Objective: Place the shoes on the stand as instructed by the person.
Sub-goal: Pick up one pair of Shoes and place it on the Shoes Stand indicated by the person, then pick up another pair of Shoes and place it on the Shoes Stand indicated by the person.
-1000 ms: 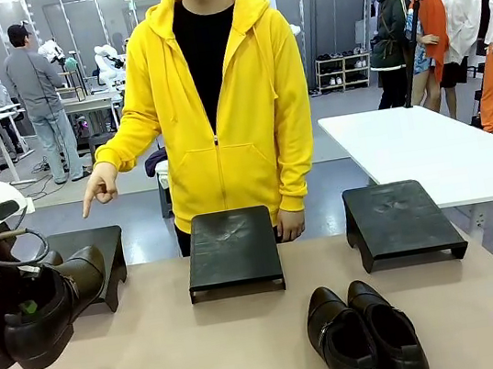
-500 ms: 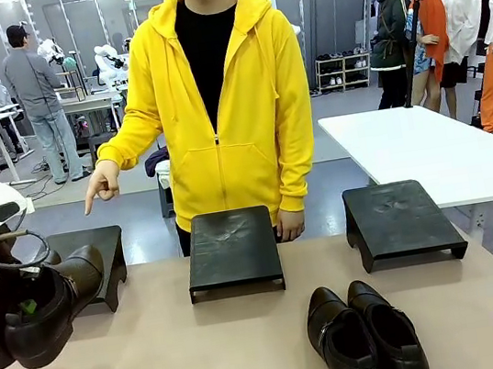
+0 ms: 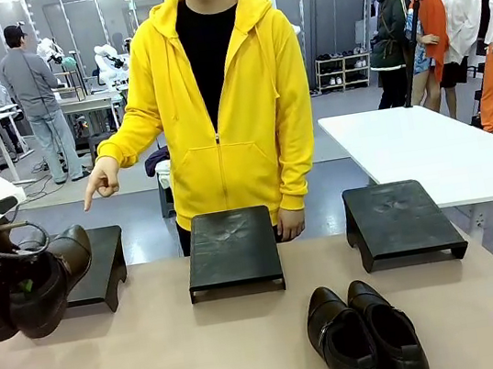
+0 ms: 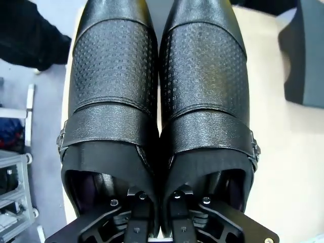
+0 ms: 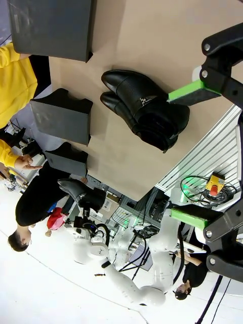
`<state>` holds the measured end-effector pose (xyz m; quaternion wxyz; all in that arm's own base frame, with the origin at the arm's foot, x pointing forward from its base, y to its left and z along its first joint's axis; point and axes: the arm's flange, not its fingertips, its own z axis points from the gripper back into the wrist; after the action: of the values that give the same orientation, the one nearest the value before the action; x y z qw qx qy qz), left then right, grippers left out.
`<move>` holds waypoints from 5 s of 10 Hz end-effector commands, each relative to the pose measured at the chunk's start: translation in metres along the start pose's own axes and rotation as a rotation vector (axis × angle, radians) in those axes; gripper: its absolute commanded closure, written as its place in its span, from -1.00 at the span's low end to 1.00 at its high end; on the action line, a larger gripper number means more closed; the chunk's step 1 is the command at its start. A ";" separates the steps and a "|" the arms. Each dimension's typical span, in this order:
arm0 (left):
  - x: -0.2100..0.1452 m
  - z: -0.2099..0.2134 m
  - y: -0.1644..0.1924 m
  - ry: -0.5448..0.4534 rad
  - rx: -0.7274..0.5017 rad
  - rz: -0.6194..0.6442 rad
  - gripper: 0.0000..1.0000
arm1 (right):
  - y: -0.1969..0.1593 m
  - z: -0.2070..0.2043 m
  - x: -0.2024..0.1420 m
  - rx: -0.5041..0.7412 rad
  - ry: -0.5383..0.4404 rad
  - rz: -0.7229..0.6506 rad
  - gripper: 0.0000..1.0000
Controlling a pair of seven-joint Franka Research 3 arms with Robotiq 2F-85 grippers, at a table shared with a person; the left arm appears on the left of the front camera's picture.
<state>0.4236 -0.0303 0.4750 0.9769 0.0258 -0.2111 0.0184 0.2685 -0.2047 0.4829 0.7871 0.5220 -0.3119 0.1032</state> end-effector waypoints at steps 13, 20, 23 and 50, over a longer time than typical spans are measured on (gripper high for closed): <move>0.101 -0.093 0.015 -0.248 0.029 -0.021 0.82 | 0.001 0.001 0.001 0.011 -0.010 0.020 -1.00; 0.107 -0.124 0.014 -0.230 0.018 0.010 0.82 | 0.001 0.001 0.001 0.011 -0.010 0.020 -1.00; 0.108 -0.124 0.015 -0.228 0.010 0.012 0.20 | 0.001 0.001 0.001 0.011 -0.010 0.020 -1.00; 0.071 0.040 0.094 0.035 -0.291 0.168 -1.00 | 0.001 0.001 0.001 0.011 -0.010 0.020 -1.00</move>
<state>0.4887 0.0354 0.5319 0.9671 -0.1121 -0.2202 0.0612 0.2689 -0.2044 0.4832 0.7874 0.5214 -0.3119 0.1036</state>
